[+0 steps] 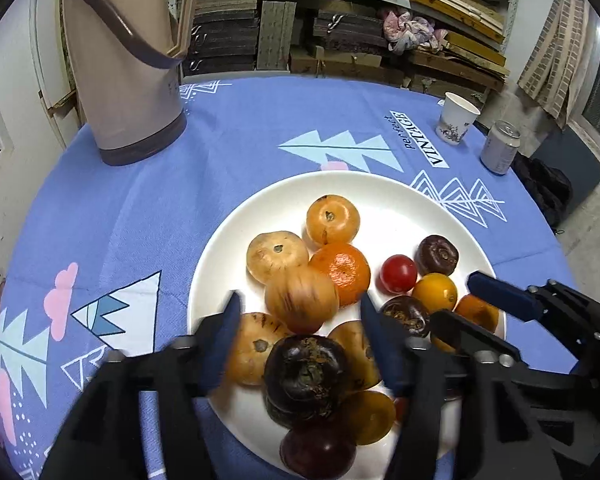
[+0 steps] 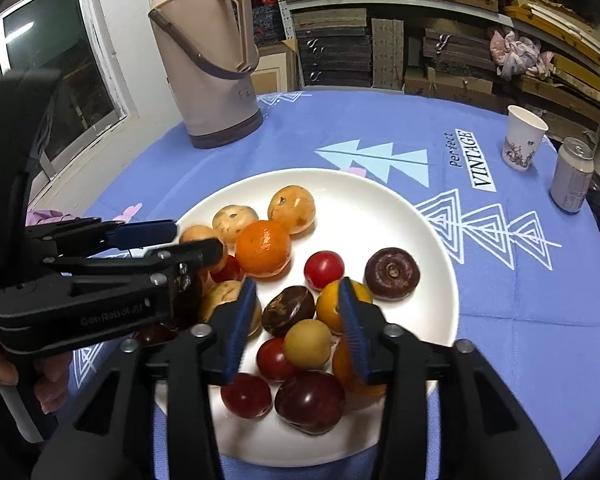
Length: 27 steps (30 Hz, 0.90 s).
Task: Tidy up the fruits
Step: 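Open both tools and withdraw them from the plate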
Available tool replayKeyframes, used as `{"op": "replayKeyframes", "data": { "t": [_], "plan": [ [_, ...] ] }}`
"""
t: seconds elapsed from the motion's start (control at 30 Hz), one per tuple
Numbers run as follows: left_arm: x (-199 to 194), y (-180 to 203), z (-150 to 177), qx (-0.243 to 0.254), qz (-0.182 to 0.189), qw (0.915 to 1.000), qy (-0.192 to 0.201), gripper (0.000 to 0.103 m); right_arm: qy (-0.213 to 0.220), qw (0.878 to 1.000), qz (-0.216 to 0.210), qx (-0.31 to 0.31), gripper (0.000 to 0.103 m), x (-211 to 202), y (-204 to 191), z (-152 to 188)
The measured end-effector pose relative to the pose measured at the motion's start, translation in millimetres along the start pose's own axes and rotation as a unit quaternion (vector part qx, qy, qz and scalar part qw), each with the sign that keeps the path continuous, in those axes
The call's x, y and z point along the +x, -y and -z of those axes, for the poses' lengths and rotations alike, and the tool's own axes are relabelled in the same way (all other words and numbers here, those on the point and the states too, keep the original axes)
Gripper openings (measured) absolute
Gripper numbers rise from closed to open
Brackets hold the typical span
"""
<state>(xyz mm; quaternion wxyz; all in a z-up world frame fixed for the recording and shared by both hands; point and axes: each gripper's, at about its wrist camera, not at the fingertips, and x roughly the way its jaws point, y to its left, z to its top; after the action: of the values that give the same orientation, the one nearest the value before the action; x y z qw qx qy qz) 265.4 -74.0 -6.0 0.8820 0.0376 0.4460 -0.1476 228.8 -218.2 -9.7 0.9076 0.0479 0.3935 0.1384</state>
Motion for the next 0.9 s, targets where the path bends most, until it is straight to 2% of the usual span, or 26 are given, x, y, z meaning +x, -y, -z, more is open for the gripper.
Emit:
{"op": "replayKeyframes", "data": {
  "t": [0.13, 0.23, 0.43, 0.57, 0.77, 0.9],
  "plan": [
    [-3.7, 1.0, 3.1, 0.005, 0.002, 1.0, 0.0, 0.076, 0.006, 1.0, 0.002, 0.004, 0.052, -8.0, 2.6, 3.0],
    [-9.2, 2.6, 6.3, 0.007, 0.001, 1.0, -0.003, 0.077, 0.007, 1.0, 0.003, 0.003, 0.052, -13.4, 1.1, 7.6],
    [-19.9, 3.2, 17.0, -0.002, -0.001, 1.0, -0.002, 0.09, 0.014, 1.0, -0.002, 0.008, 0.057, -30.3, -2.9, 19.1],
    [-31.1, 3.9, 27.5, -0.015, 0.01, 0.9998, 0.001, 0.091, 0.017, 1.0, -0.003, 0.008, 0.057, -41.9, -8.1, 28.3],
    [-54.1, 10.2, 44.0, -0.014, 0.0, 0.9998, 0.017, 0.099, 0.03, 1.0, -0.001, 0.008, 0.063, -65.2, -16.0, 45.2],
    [-66.8, 12.9, 54.8, -0.012, 0.002, 0.9998, 0.016, 0.099, 0.034, 0.999, 0.001, 0.005, 0.064, -78.3, -21.6, 56.3]
  ]
}}
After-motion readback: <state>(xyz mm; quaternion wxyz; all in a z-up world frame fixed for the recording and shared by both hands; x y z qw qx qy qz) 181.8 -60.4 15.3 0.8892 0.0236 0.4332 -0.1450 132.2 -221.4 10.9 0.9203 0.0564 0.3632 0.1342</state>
